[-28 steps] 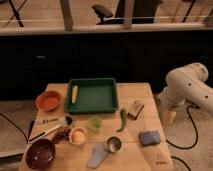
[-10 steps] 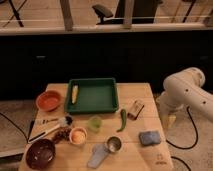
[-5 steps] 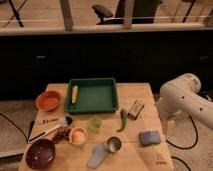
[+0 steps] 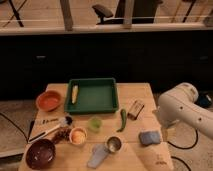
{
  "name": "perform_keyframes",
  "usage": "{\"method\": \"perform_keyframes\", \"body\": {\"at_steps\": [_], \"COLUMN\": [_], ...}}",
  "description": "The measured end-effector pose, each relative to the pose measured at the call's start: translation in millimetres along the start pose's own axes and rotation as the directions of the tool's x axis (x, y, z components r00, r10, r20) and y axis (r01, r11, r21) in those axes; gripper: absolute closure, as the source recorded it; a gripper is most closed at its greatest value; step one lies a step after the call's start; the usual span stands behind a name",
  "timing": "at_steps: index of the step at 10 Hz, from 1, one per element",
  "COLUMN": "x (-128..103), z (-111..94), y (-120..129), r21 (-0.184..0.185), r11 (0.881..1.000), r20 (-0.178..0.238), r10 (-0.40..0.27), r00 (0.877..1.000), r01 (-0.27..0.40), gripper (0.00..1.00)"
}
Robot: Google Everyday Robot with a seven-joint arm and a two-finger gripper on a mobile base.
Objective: Wipe tray with sponge
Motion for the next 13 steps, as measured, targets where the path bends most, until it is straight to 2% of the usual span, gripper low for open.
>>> {"method": "perform_keyframes", "body": {"at_steps": [3, 6, 8, 13], "x": [-9, -14, -15, -20], "z": [15, 23, 40, 59], "y": [14, 15, 21, 24], "r21": [-0.026, -0.037, -0.048, -0.061], "r11": [0.999, 0.998, 0.998, 0.997], "r20": [0.014, 0.026, 0.041, 0.068], "r10": [-0.026, -0.048, -0.045, -0.045], "r00": [1.0, 0.999, 0.998, 0.997], "r01": [0.026, 0.049, 0.047, 0.049], "gripper": [0.2, 0.2, 0.2, 0.2]}}
